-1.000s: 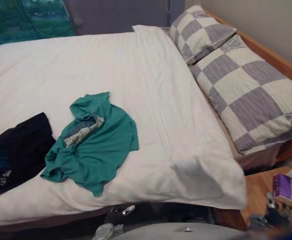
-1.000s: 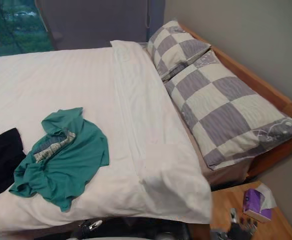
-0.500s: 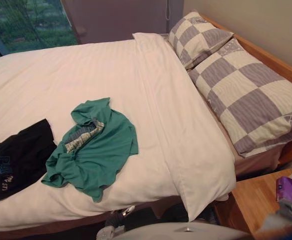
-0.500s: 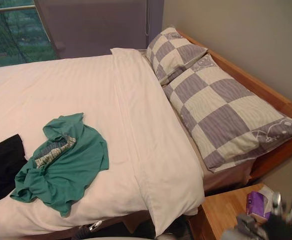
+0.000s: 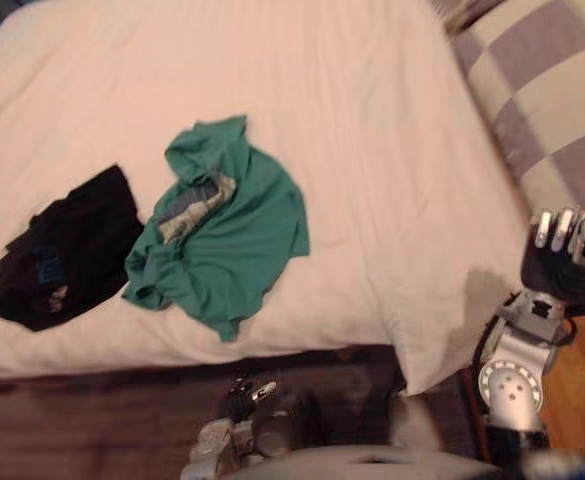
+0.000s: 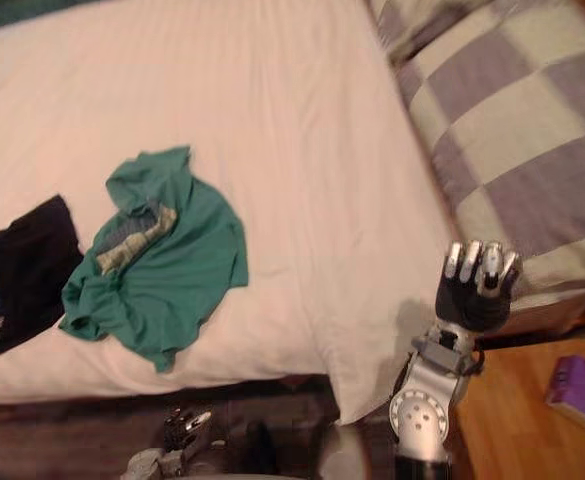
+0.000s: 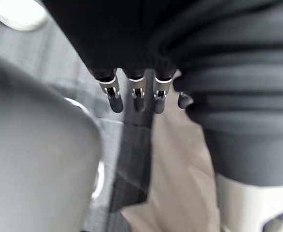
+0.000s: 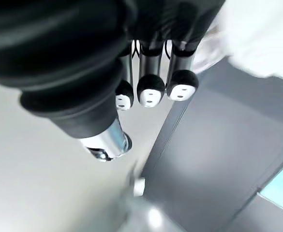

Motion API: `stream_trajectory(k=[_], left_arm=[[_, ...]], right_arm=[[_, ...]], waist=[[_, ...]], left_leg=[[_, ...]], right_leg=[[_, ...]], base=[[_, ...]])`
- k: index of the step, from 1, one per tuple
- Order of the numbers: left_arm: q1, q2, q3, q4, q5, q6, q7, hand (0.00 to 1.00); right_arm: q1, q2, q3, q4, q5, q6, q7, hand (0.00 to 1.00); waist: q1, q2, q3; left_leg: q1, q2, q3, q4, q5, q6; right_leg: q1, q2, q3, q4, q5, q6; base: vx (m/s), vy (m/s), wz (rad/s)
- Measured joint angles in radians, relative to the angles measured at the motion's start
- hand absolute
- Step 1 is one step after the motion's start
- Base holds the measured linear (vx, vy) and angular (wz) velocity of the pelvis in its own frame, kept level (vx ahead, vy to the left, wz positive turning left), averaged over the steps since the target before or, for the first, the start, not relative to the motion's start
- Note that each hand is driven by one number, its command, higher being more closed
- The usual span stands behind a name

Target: Tidy the bed and pick cloth on bed and put in laundry

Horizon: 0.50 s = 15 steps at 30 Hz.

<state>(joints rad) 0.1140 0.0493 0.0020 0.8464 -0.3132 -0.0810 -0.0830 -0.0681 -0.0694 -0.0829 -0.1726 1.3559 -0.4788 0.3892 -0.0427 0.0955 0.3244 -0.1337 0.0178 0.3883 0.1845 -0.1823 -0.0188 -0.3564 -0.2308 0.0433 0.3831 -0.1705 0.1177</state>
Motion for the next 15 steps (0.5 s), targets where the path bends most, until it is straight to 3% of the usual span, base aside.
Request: stream_trajectory(k=[2, 6, 8, 11, 15], left_arm=[[-0.023, 0.0, -0.001, 0.001, -0.033, -0.023, -0.003, 0.0], [-0.078, -0.002, -0.019, 0.029, -0.106, -0.066, -0.003, 0.0], [-0.128, -0.009, -0.028, 0.048, -0.137, -0.092, -0.001, 0.0], [-0.178, -0.04, -0.025, 0.073, -0.19, -0.12, 0.002, 0.0], [-0.212, -0.097, -0.015, 0.083, -0.22, -0.137, 0.002, 0.0]], right_arm=[[-0.054, 0.001, 0.014, 0.052, 0.049, 0.007, -0.001, 1.0], [-0.097, 0.008, 0.012, 0.15, 0.077, 0.007, 0.0, 1.0], [-0.102, 0.01, 0.011, 0.182, 0.076, -0.002, 0.051, 1.0], [-0.124, 0.004, 0.004, 0.195, 0.08, -0.005, 0.152, 1.0], [-0.122, -0.03, -0.022, 0.225, 0.086, 0.027, 0.216, 1.0]], waist=[[0.001, 0.016, 0.061], [0.001, 0.036, 0.118], [-0.004, 0.043, 0.167], [-0.025, 0.042, 0.169], [-0.042, 0.042, 0.168]], left_leg=[[-0.031, -0.001, 0.018, 0.016, 0.002, 0.003], [-0.124, -0.018, 0.041, 0.019, 0.014, 0.016], [-0.15, -0.026, 0.052, 0.024, 0.015, 0.016], [-0.19, -0.041, 0.074, 0.028, 0.033, 0.003], [-0.196, -0.053, 0.099, 0.031, 0.053, -0.008]], right_leg=[[-0.033, -0.004, 0.013, 0.002, 0.007, -0.001], [-0.135, -0.018, 0.033, 0.009, 0.013, 0.008], [-0.166, -0.023, 0.055, 0.009, 0.019, 0.009], [-0.215, -0.038, 0.074, 0.005, 0.037, 0.014], [-0.217, -0.049, 0.082, -0.012, 0.054, 0.011]], base=[[0.03, 0.018, -0.06], [0.02, 0.017, 0.02], [0.03, 0.036, -0.03], [0.04, 0.044, -0.04], [0.05, 0.031, -0.03]])
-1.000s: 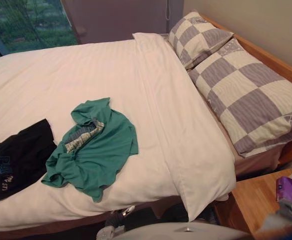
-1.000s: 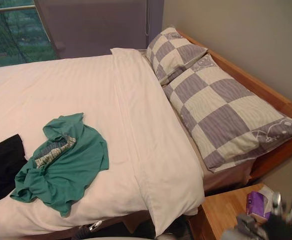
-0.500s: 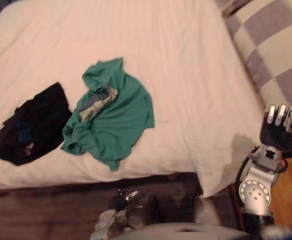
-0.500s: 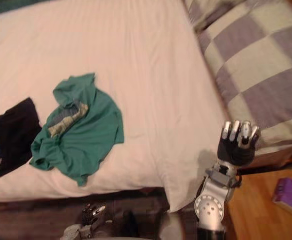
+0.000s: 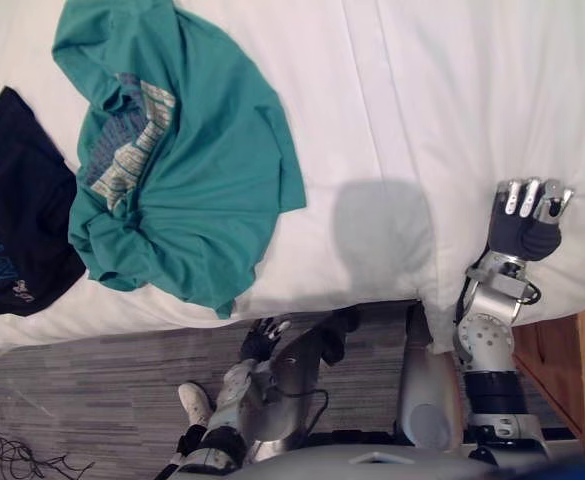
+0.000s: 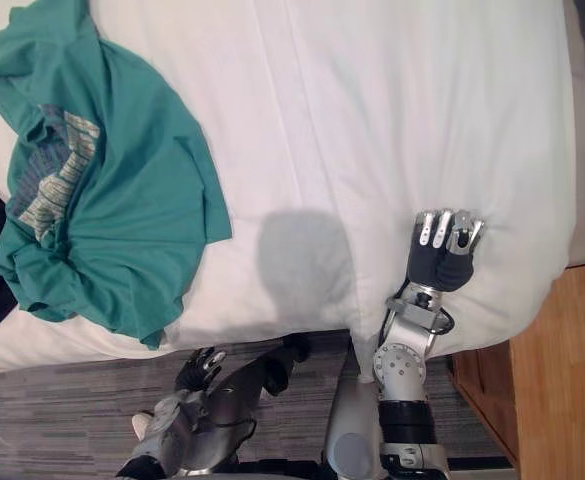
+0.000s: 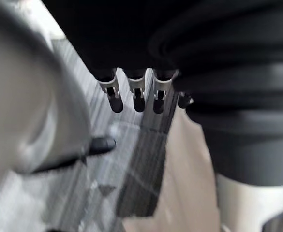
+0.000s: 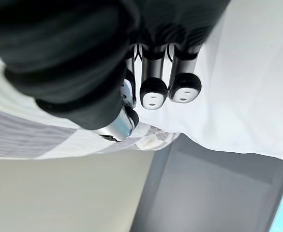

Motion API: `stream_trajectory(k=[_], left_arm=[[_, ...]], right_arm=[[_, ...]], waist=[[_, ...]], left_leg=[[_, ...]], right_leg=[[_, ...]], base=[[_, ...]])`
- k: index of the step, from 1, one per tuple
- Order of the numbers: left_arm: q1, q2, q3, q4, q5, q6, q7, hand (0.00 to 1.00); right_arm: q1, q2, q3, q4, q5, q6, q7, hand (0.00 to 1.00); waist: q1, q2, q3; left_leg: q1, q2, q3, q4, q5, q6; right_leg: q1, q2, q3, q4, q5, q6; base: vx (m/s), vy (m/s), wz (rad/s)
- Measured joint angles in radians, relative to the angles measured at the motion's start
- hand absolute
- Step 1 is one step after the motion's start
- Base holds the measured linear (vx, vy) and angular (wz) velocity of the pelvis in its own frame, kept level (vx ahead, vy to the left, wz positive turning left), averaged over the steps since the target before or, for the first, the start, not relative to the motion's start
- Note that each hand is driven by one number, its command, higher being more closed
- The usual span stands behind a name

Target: Tidy the bed and pick cloth on bed and put in laundry

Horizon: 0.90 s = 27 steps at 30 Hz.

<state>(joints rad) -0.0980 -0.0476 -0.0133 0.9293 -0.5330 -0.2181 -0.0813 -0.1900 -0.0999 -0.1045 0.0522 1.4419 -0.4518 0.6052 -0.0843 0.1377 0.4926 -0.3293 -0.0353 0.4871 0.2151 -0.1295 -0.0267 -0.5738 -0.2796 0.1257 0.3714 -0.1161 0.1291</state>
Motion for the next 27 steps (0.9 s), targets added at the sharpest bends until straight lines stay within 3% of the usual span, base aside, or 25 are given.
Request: stream_trajectory(k=[4, 9, 12, 14, 16, 18, 21, 22, 27], left_arm=[[-0.002, -0.014, 0.014, 0.011, -0.02, -0.002, 0.0, 0.0], [-0.019, -0.018, 0.015, 0.05, -0.037, 0.015, -0.002, 0.0], [-0.026, -0.018, 0.016, 0.054, -0.037, 0.016, -0.003, 0.0], [-0.03, -0.018, 0.013, 0.058, -0.038, 0.019, -0.003, 0.0], [-0.029, -0.018, 0.015, 0.06, -0.038, 0.022, -0.002, 0.0], [-0.029, -0.018, 0.016, 0.064, -0.038, 0.03, -0.001, 0.0], [-0.026, -0.018, 0.026, 0.075, -0.036, 0.041, -0.001, 0.0], [-0.018, -0.019, 0.054, 0.075, -0.031, 0.043, -0.001, 0.0], [0.05, -0.024, 0.145, 0.078, -0.023, 0.07, 0.001, 0.0]], right_arm=[[0.003, -0.044, -0.012, 0.038, -0.028, 0.074, 0.05, 1.0], [0.005, -0.078, -0.014, 0.155, -0.192, 0.085, 0.109, 1.0], [0.039, -0.078, -0.012, 0.199, -0.21, 0.095, 0.185, 1.0], [0.106, -0.077, -0.008, 0.239, -0.21, 0.125, 0.249, 1.0], [0.157, -0.075, -0.004, 0.283, -0.209, 0.156, 0.262, 1.0], [0.191, -0.067, -0.005, 0.33, -0.209, 0.178, 0.251, 1.0], [0.266, -0.052, -0.035, 0.48, -0.171, 0.228, 0.119, 1.0], [0.292, -0.029, -0.102, 0.544, -0.142, 0.24, 0.038, 1.0], [0.391, 0.012, -0.264, 0.621, -0.131, 0.247, -0.14, 1.0]], waist=[[-0.019, 0.0, -0.001], [-0.034, -0.006, -0.004], [-0.037, -0.012, -0.007], [-0.038, -0.017, -0.009], [-0.036, -0.023, -0.011], [-0.036, -0.031, -0.018], [-0.037, -0.048, -0.037], [-0.037, -0.051, -0.041], [-0.04, -0.075, -0.133]], left_leg=[[0.01, 0.001, 0.024, 0.004, 0.0, 0.0], [0.063, 0.004, 0.053, 0.023, 0.0, 0.0], [0.073, 0.011, 0.053, 0.043, 0.0, 0.0], [0.092, 0.023, 0.053, 0.05, 0.0, 0.0], [0.123, 0.036, 0.053, 0.05, 0.0, 0.0], [0.143, 0.044, 0.053, 0.05, 0.0, 0.0], [0.164, 0.054, 0.06, 0.05, -0.001, -0.001], [0.179, 0.063, 0.072, 0.051, -0.01, -0.013], [0.237, 0.088, 0.087, 0.049, -0.045, -0.039]], right_leg=[[0.021, 0.001, 0.004, -0.048, 0.028, 0.002], [0.089, 0.001, 0.015, -0.096, 0.057, 0.002], [0.101, 0.003, 0.015, -0.097, 0.061, 0.001], [0.124, 0.013, 0.014, -0.097, 0.062, 0.001], [0.151, 0.027, 0.011, -0.094, 0.065, -0.003], [0.166, 0.035, 0.009, -0.09, 0.065, -0.004], [0.168, 0.046, -0.006, -0.077, 0.065, -0.004], [0.178, 0.054, -0.007, -0.076, 0.065, -0.004], [0.217, 0.079, -0.017, -0.078, 0.057, -0.016]], base=[[0.03, 0.027, -0.15], [0.03, 0.031, -0.26], [0.01, -0.017, -0.15], [0.02, -0.05, -0.09], [0.01, -0.049, -0.16], [-0.01, -0.054, -0.22], [-0.04, -0.053, -0.23], [-0.06, -0.025, -0.23], [-0.05, 0.0, -0.27]])
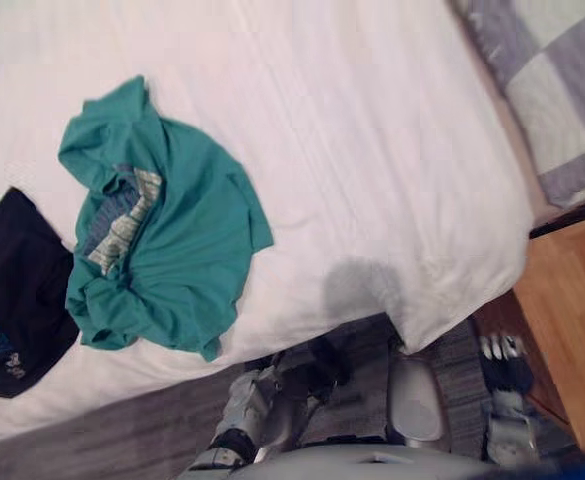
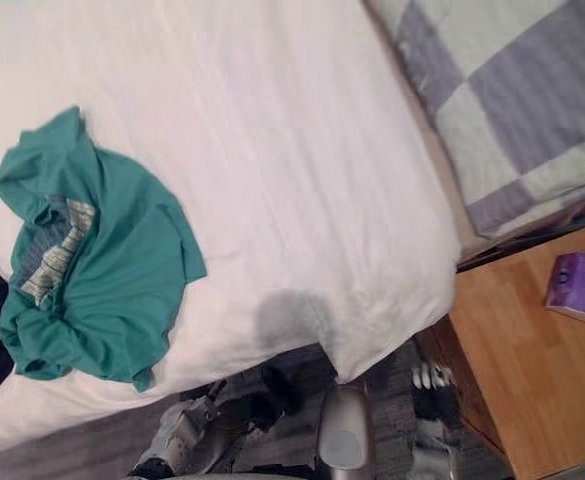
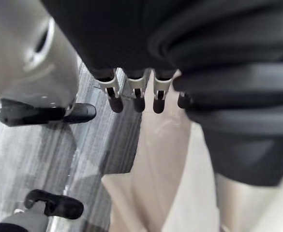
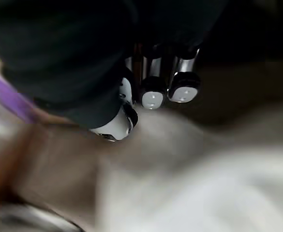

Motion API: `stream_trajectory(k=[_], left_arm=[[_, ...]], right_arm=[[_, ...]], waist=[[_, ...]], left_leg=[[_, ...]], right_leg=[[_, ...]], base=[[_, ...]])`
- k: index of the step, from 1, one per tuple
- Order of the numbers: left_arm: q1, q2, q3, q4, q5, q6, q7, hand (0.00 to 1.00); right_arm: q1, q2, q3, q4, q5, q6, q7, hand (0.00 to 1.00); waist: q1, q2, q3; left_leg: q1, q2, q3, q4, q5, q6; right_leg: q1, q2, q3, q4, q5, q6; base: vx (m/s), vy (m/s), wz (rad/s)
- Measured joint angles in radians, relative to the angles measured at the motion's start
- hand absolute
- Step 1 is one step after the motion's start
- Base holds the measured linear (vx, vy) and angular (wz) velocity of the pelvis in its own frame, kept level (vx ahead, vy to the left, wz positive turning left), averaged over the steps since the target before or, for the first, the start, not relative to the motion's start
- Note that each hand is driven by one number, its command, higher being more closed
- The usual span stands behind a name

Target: Tidy the bed and pick cloth on bed and put in laundry

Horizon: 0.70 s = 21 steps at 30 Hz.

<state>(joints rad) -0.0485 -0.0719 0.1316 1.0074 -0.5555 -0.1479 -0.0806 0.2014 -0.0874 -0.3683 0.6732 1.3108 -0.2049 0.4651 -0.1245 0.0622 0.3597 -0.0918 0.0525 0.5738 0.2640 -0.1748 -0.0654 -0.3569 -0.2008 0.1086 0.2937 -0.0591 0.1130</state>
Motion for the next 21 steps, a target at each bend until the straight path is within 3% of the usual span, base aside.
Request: stream_trajectory(k=[1, 3, 5, 6, 8, 9, 11, 13, 14, 17, 19, 21], left_arm=[[0.012, 0.0, 0.014, -0.002, 0.0, 0.012, 0.0, 0.0], [0.04, 0.002, 0.039, -0.005, 0.002, 0.033, 0.002, 0.0], [0.041, 0.003, 0.041, -0.004, 0.024, 0.055, 0.002, 0.0], [0.05, 0.003, 0.047, -0.006, 0.044, 0.073, 0.005, 0.0], [0.062, 0.003, 0.061, -0.016, 0.074, 0.085, 0.01, 0.0], [0.083, 0.001, 0.077, -0.035, 0.101, 0.093, 0.018, 0.0], [0.108, 0.009, 0.077, -0.06, 0.14, 0.092, 0.034, 0.0], [0.113, 0.015, 0.074, -0.084, 0.166, 0.074, 0.064, 0.0], [0.116, 0.022, 0.072, -0.083, 0.185, 0.059, 0.092, 0.0], [0.116, 0.015, 0.066, -0.087, 0.185, 0.036, 0.139, 0.0], [0.118, 0.02, 0.067, -0.095, 0.194, 0.022, 0.163, 0.0], [0.113, 0.024, 0.073, -0.109, 0.225, -0.002, 0.176, 0.0]], right_arm=[[0.024, 0.013, -0.015, 0.012, -0.003, -0.003, -0.04, 0.0], [0.055, 0.039, -0.038, 0.031, -0.047, -0.019, -0.114, 0.0], [0.058, 0.051, -0.057, 0.048, -0.112, -0.033, -0.186, 0.0], [0.076, 0.065, -0.061, 0.061, -0.273, -0.044, -0.262, 0.0], [0.085, 0.073, -0.054, 0.07, -0.424, -0.045, -0.295, 0.0], [0.096, 0.087, -0.035, 0.09, -0.574, -0.055, -0.324, 0.0], [0.106, 0.097, 0.02, 0.103, -0.735, -0.073, -0.331, 0.0], [0.108, 0.102, 0.072, 0.106, -0.843, -0.079, -0.327, 0.0], [0.106, 0.104, 0.085, 0.122, -0.883, -0.079, -0.319, 0.0], [0.084, 0.105, 0.099, 0.132, -0.916, -0.063, -0.312, 0.0], [0.075, 0.104, 0.104, 0.138, -0.904, -0.058, -0.315, 0.0], [0.056, 0.095, 0.103, 0.154, -0.862, -0.059, -0.311, 0.0]], waist=[[0.002, -0.015, -0.029], [0.003, -0.03, -0.081], [0.001, -0.028, -0.097], [0.005, -0.043, -0.122], [0.007, -0.056, -0.141], [0.008, -0.07, -0.172], [0.015, -0.09, -0.191], [0.035, -0.105, -0.196], [0.037, -0.105, -0.196], [0.04, -0.07, -0.189], [0.046, -0.074, -0.188], [0.062, -0.094, -0.178]], left_leg=[[0.017, 0.005, 0.0, -0.002, -0.006, -0.002], [0.041, 0.022, -0.002, -0.011, -0.047, 0.004], [0.061, 0.033, -0.007, -0.029, -0.07, 0.028], [0.07, 0.033, -0.009, -0.047, -0.076, 0.032], [0.077, 0.034, -0.011, -0.046, -0.075, 0.033], [0.082, 0.037, -0.012, -0.045, -0.077, 0.031], [0.1, 0.042, -0.01, -0.034, -0.092, 0.025], [0.095, 0.066, -0.013, 0.029, -0.121, 0.01], [0.073, 0.095, -0.032, 0.081, -0.138, -0.003], [0.012, 0.177, -0.107, 0.228, -0.184, -0.019], [-0.015, 0.199, -0.122, 0.292, -0.186, -0.015], [-0.018, 0.183, -0.12, 0.311, -0.181, -0.005]], right_leg=[[0.015, 0.006, -0.008, -0.003, -0.007, -0.009], [0.041, 0.021, -0.028, -0.01, -0.039, -0.023], [0.053, 0.033, -0.046, 0.004, -0.043, -0.027], [0.054, 0.032, -0.059, 0.024, -0.049, -0.032], [0.059, 0.03, -0.064, 0.037, -0.054, -0.038], [0.06, 0.033, -0.071, 0.063, -0.073, -0.052], [0.046, 0.034, -0.077, 0.139, -0.108, -0.089], [0.041, 0.029, -0.103, 0.188, -0.15, -0.098], [0.049, 0.035, -0.126, 0.192, -0.166, -0.096], [0.087, 0.058, -0.201, 0.203, -0.198, -0.088], [0.088, 0.042, -0.227, 0.243, -0.212, -0.076], [0.084, 0.003, -0.242, 0.294, -0.237, -0.064]], base=[[-0.06, -0.021, -0.12], [-0.11, -0.019, -0.06], [-0.13, 0.003, 0.15], [-0.16, 0.0, 0.25], [-0.15, -0.035, 0.14], [-0.12, -0.061, 0.06], [-0.08, -0.084, -0.04], [-0.02, -0.121, 0.01], [0.01, -0.117, 0.2], [0.05, -0.073, 0.52], [0.06, -0.028, 0.56], [0.06, 0.003, 0.43]])
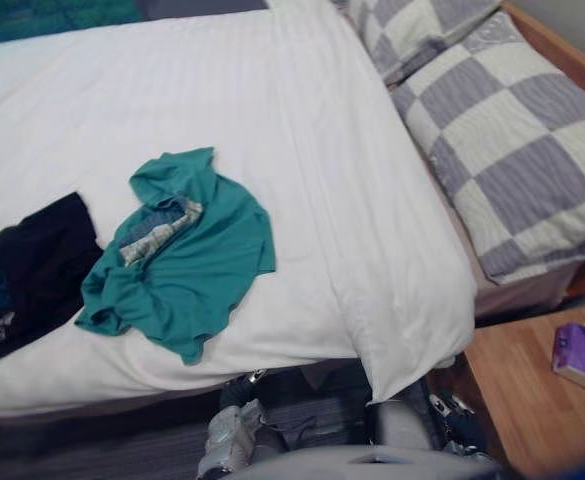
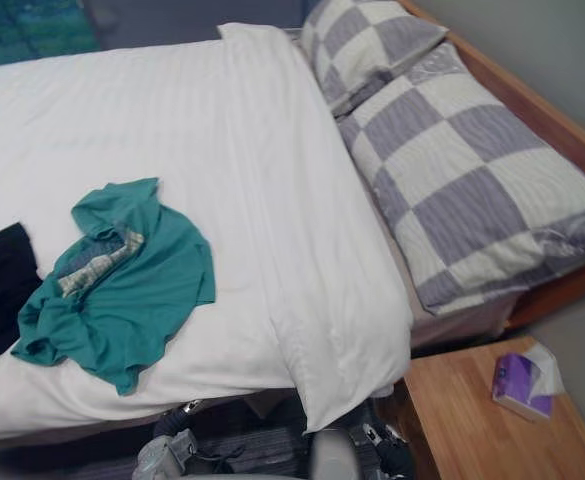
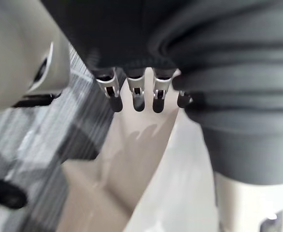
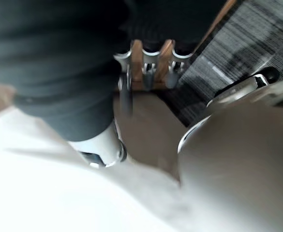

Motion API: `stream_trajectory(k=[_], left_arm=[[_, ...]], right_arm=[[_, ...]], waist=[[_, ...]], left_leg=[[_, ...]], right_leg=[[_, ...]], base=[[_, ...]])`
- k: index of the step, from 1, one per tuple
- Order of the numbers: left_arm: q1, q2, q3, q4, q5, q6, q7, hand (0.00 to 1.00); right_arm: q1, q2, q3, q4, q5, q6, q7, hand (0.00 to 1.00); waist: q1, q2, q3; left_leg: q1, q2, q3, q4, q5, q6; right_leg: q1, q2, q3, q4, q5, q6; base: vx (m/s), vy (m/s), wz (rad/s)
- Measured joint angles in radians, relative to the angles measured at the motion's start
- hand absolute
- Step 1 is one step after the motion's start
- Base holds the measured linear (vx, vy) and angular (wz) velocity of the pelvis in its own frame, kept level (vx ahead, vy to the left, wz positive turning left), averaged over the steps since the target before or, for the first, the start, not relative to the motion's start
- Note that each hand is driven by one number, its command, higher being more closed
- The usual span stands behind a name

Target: Tidy the bed and pick cloth on bed and put in laundry

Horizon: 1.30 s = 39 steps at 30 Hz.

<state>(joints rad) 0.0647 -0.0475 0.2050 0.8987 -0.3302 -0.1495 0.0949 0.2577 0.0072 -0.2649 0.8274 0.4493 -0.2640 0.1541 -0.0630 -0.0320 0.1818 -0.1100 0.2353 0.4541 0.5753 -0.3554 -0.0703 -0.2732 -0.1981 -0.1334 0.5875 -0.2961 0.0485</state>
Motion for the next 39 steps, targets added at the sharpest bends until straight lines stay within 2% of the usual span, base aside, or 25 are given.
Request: stream_trajectory(k=[3, 4, 6, 7, 8, 9, 11, 12, 13, 14, 15, 16, 17, 18, 20, 21, 22, 23, 25, 28, 31, 33, 35, 36, 39], left_arm=[[0.011, 0.019, 0.036, -0.005, 0.001, -0.016, -0.003, 0.0], [0.012, 0.024, 0.065, -0.012, 0.001, -0.025, -0.006, 0.0], [0.036, 0.027, 0.074, -0.012, 0.006, -0.044, -0.016, 0.0], [0.04, 0.03, 0.069, -0.008, 0.006, -0.054, -0.03, 0.0], [0.04, 0.03, 0.066, -0.003, 0.006, -0.057, -0.037, 0.0], [0.04, 0.032, 0.048, 0.006, 0.007, -0.059, -0.055, 0.0], [0.041, 0.029, 0.037, 0.011, 0.024, -0.058, -0.055, 0.0], [0.041, 0.025, 0.03, 0.029, 0.075, -0.05, -0.055, 0.0], [0.029, 0.032, 0.028, 0.032, 0.108, -0.049, -0.055, 0.0], [0.032, 0.061, 0.01, 0.056, 0.155, -0.035, -0.052, 0.0], [0.038, 0.088, -0.022, 0.069, 0.169, -0.027, -0.052, 0.0], [0.039, 0.1, -0.045, 0.076, 0.176, -0.022, -0.053, 0.0], [0.037, 0.118, -0.091, 0.09, 0.203, -0.008, -0.057, 0.0], [0.035, 0.126, -0.111, 0.096, 0.207, -0.004, -0.062, 0.0], [0.01, 0.14, -0.172, 0.108, 0.245, 0.026, -0.083, 0.0], [0.003, 0.139, -0.182, 0.113, 0.247, 0.034, -0.086, 0.0], [-0.007, 0.138, -0.205, 0.127, 0.267, 0.054, -0.089, 0.0], [-0.012, 0.136, -0.236, 0.129, 0.282, 0.073, -0.089, 0.0], [-0.008, 0.13, -0.277, 0.126, 0.285, 0.086, -0.08, 0.0], [-0.011, 0.13, -0.285, 0.105, 0.245, 0.083, -0.043, 0.0], [-0.028, 0.127, -0.284, 0.084, 0.17, 0.06, -0.053, 0.0], [0.003, 0.134, -0.271, 0.084, 0.177, 0.019, -0.07, 0.0], [0.017, 0.136, -0.255, 0.083, 0.201, -0.002, -0.081, 0.0], [0.029, 0.142, -0.223, 0.083, 0.204, -0.023, -0.098, 0.0], [0.043, 0.135, -0.195, 0.094, 0.203, -0.055, -0.14, 0.0]], right_arm=[[-0.028, 0.005, -0.009, 0.043, -0.003, 0.002, -0.001, 0.0], [-0.036, 0.013, -0.026, 0.059, -0.018, 0.005, -0.007, 0.0], [-0.037, 0.003, -0.047, 0.07, -0.049, 0.009, -0.015, 0.0], [-0.036, -0.015, -0.052, 0.084, -0.08, 0.008, -0.021, 0.0], [-0.035, -0.023, -0.058, 0.091, -0.091, 0.008, -0.022, 0.0], [-0.031, -0.035, -0.098, 0.111, -0.117, 0.006, -0.03, 0.0], [-0.023, -0.033, -0.121, 0.112, -0.121, -0.001, -0.032, 0.0], [-0.024, -0.023, -0.145, 0.115, -0.119, -0.012, -0.03, 0.0], [-0.031, -0.011, -0.161, 0.129, -0.117, -0.015, -0.024, 0.0], [-0.033, 0.021, -0.15, 0.159, -0.121, -0.018, 0.005, 0.0], [-0.042, 0.037, -0.116, 0.183, -0.136, -0.03, 0.038, 0.0], [-0.04, 0.029, -0.111, 0.19, -0.15, -0.04, 0.047, 0.0], [-0.041, 0.017, -0.087, 0.196, -0.177, -0.052, 0.065, 0.0], [-0.045, 0.016, -0.081, 0.196, -0.187, -0.059, 0.068, 0.0], [-0.066, 0.008, -0.052, 0.193, -0.211, -0.082, 0.074, 0.0], [-0.071, 0.001, -0.037, 0.194, -0.221, -0.085, 0.075, 0.0], [-0.087, -0.023, 0.004, 0.196, -0.253, -0.098, 0.085, 0.0], [-0.104, -0.035, 0.045, 0.2, -0.264, -0.12, 0.102, 0.0], [-0.107, -0.062, 0.096, 0.201, -0.268, -0.14, 0.122, 0.0], [-0.178, -0.081, 0.2, 0.2, -0.278, -0.146, 0.13, 0.0], [-0.217, -0.102, 0.278, 0.19, -0.352, -0.131, 0.072, 0.0], [-0.216, -0.11, 0.308, 0.178, -0.355, -0.108, 0.041, 0.0], [-0.212, -0.109, 0.308, 0.169, -0.354, -0.097, 0.032, 0.0], [-0.209, -0.104, 0.307, 0.168, -0.355, -0.087, 0.028, 0.0], [-0.201, -0.115, 0.301, 0.165, -0.358, -0.076, 0.01, 0.0]], waist=[[-0.006, -0.032, -0.001], [-0.005, -0.053, 0.009], [0.0, -0.042, 0.001], [-0.004, -0.039, -0.001], [-0.006, -0.039, -0.001], [-0.015, -0.029, -0.005], [-0.023, -0.015, -0.013], [-0.029, 0.006, -0.019], [-0.026, -0.008, -0.016], [-0.021, -0.009, -0.03], [-0.022, -0.013, -0.044], [-0.026, -0.013, -0.044], [-0.028, -0.012, -0.045], [-0.029, -0.01, -0.045], [-0.033, -0.005, -0.043], [-0.032, -0.003, -0.041], [-0.025, -0.007, -0.04], [-0.033, 0.015, -0.029], [-0.031, 0.026, -0.025], [-0.016, 0.036, -0.026], [0.0, 0.053, 0.027], [-0.001, 0.06, 0.03], [-0.002, 0.055, 0.029], [-0.003, 0.036, 0.031], [-0.008, 0.037, 0.029]], left_leg=[[-0.012, -0.042, -0.013, 0.019, 0.027, 0.018], [-0.026, -0.033, -0.02, 0.07, 0.021, 0.064], [0.003, 0.084, -0.031, 0.06, 0.007, 0.057], [0.02, 0.138, -0.059, 0.027, 0.024, 0.036], [0.025, 0.155, -0.073, 0.003, 0.035, 0.03], [0.025, 0.198, -0.099, -0.043, 0.068, -0.002], [0.023, 0.212, -0.104, -0.073, 0.101, -0.082], [0.017, 0.215, -0.101, -0.064, 0.15, -0.206], [0.019, 0.205, -0.081, -0.026, 0.124, -0.187], [0.028, 0.186, -0.047, -0.031, 0.095, -0.181], [0.049, 0.171, -0.016, -0.085, 0.105, -0.168], [0.062, 0.155, -0.009, -0.125, 0.122, -0.158], [0.088, 0.12, 0.008, -0.222, 0.166, -0.133], [0.102, 0.102, 0.014, -0.273, 0.19, -0.118], [0.12, 0.028, 0.031, -0.401, 0.254, -0.065], [0.122, 0.011, 0.032, -0.41, 0.258, -0.059], [0.14, -0.028, 0.032, -0.415, 0.259, -0.052], [0.158, -0.048, 0.027, -0.415, 0.263, -0.046], [0.198, -0.07, 0.023, -0.424, 0.266, -0.041], [0.143, -0.101, 0.023, -0.37, 0.268, -0.039], [0.076, -0.1, -0.003, -0.243, 0.27, -0.036], [0.103, -0.12, -0.012, -0.258, 0.271, -0.034], [0.112, -0.131, -0.029, -0.266, 0.273, -0.033], [0.105, -0.148, -0.044, -0.25, 0.282, -0.043], [0.095, -0.075, -0.105, -0.24, 0.246, -0.035]], right_leg=[[-0.002, -0.055, 0.0, 0.007, -0.01, 0.003], [0.006, -0.083, 0.018, 0.005, -0.006, 0.011], [0.012, -0.095, 0.054, 0.012, -0.008, 0.018], [0.01, -0.126, 0.078, 0.02, -0.01, 0.047], [0.007, -0.145, 0.09, 0.023, -0.01, 0.062], [0.0, -0.196, 0.107, 0.022, -0.01, 0.114], [0.004, -0.227, 0.108, 0.003, 0.009, 0.15], [0.038, -0.249, 0.099, -0.076, 0.063, 0.17], [0.064, -0.269, 0.108, -0.121, 0.106, 0.15], [0.089, -0.274, 0.076, -0.202, 0.234, 0.033], [0.089, -0.254, 0.004, -0.193, 0.256, 0.033], [0.091, -0.236, -0.04, -0.167, 0.247, 0.045], [0.092, -0.174, -0.106, -0.113, 0.205, 0.08], [0.091, -0.131, -0.123, -0.088, 0.177, 0.081], [0.118, 0.068, -0.128, -0.089, 0.067, 0.072], [0.15, 0.107, -0.128, -0.149, 0.046, 0.059], [0.223, 0.107, -0.128, -0.253, 0.044, 0.018], [0.262, 0.09, -0.131, -0.274, 0.05, 0.007], [0.307, 0.067, -0.128, -0.285, 0.05, 0.007], [0.267, 0.033, -0.122, -0.277, 0.043, 0.007], [0.237, -0.004, -0.098, -0.24, 0.034, 0.013], [0.238, -0.032, -0.092, -0.198, 0.006, 0.019], [0.231, -0.047, -0.086, -0.167, -0.013, 0.016], [0.216, -0.081, -0.07, -0.141, -0.036, 0.013], [0.202, -0.111, -0.034, -0.113, -0.042, 0.009]], base=[[0.03, 0.034, 0.24], [0.0, 0.064, -0.21], [-0.01, 0.101, -0.34], [-0.03, 0.184, -0.17], [-0.07, 0.417, 0.02], [-0.1, 0.522, 0.18], [-0.08, 0.559, 0.23], [-0.02, 0.628, 0.07], [-0.01, 0.888, -0.14], [0.02, 0.667, -0.34], [0.02, 0.599, -0.28], [0.07, 0.627, -0.14], [0.12, 0.456, 0.0], [0.14, 0.422, 0.09], [0.13, 0.262, 0.22], [0.14, 0.264, 0.1], [0.07, 0.19, 0.13], [0.06, 0.177, 0.14], [0.04, 0.123, 0.2], [-0.02, 0.076, -0.01], [-0.08, 0.036, -0.05], [-0.05, 0.064, 0.01], [-0.05, 0.047, 0.0], [-0.09, 0.021, 0.0], [-0.1, 0.045, -0.13]])
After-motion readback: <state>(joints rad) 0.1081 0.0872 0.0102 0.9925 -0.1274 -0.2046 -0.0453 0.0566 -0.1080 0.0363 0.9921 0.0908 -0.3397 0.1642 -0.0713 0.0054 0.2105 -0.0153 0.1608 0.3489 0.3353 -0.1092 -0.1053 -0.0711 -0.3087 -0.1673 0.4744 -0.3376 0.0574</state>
